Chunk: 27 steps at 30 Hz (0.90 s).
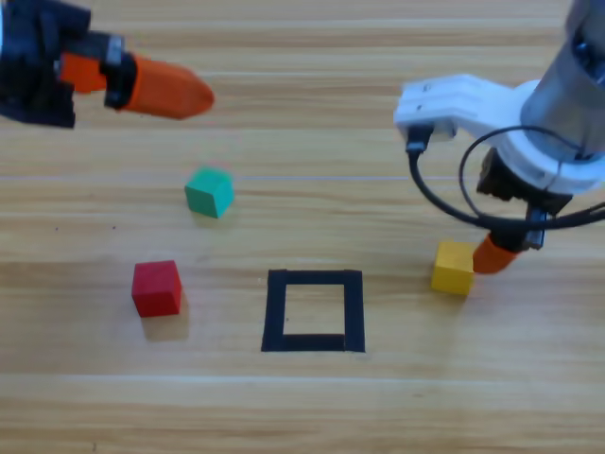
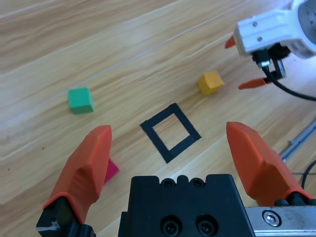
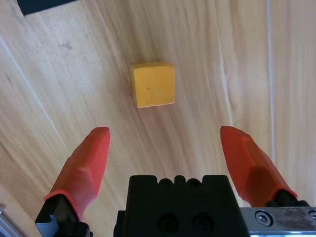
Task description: Stack the blocks in the rectangular block: red at the bottom, yellow in the middle, green on top
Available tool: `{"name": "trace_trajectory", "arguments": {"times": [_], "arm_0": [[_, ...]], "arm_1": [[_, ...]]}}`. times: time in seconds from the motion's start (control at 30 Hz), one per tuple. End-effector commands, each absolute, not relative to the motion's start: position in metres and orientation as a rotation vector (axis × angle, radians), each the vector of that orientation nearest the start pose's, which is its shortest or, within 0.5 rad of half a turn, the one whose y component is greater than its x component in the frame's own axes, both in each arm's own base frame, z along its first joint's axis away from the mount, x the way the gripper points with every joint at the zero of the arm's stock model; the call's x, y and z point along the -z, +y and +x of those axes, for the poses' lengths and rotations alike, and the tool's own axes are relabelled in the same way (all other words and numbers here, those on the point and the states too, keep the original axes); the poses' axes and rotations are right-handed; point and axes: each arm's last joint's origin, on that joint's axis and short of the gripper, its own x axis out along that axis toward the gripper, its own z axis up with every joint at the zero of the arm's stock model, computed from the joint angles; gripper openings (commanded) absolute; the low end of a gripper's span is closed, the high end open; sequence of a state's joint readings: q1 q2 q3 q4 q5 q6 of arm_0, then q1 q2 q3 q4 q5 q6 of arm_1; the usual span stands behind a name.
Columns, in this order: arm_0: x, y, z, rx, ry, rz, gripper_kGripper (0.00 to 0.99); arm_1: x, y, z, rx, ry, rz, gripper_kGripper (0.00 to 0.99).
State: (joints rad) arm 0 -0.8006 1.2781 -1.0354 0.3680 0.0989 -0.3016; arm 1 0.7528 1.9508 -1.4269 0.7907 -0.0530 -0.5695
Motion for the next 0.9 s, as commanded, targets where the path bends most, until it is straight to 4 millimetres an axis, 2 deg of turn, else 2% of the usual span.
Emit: {"name": "trace_trajectory", "arguments": {"times": [0.03, 0.23, 0.37, 0.43, 0.63, 0.73, 0.83, 0.9], "arm_0": [[-0.361, -0.146, 0.187, 0.399, 0.776, -0.058, 0.990], [-0.345, -0.153, 0.217, 0.267, 0.950, -0.072, 0.990], [-0.335, -0.171, 0.245, 0.174, 1.071, -0.055, 0.990], [-0.325, -0.177, 0.261, 0.107, 1.139, -0.044, 0.990], [-0.274, -0.210, 0.316, -0.101, 1.367, 0.012, 0.988], [-0.253, -0.220, 0.329, -0.153, 1.419, 0.016, 0.988], [-0.238, -0.222, 0.332, -0.166, 1.460, 0.018, 0.990], [-0.232, -0.223, 0.332, -0.170, 1.481, 0.016, 0.990]], "arm_1": [[-0.215, 0.259, 0.291, -1.000, 1.185, -0.982, 0.985], [-0.202, 0.266, 0.300, -1.022, 1.210, -0.978, 0.983], [-0.192, 0.268, 0.309, -1.020, 1.222, -0.978, 0.982], [-0.188, 0.270, 0.313, -1.020, 1.229, -0.978, 0.982], [-0.177, 0.271, 0.322, -1.015, 1.247, -0.976, 0.963], [-0.171, 0.272, 0.325, -1.015, 1.258, -0.980, 0.934], [-0.163, 0.275, 0.329, -1.021, 1.278, -0.984, 0.905], [-0.159, 0.277, 0.331, -1.024, 1.293, -0.988, 0.847]]}}
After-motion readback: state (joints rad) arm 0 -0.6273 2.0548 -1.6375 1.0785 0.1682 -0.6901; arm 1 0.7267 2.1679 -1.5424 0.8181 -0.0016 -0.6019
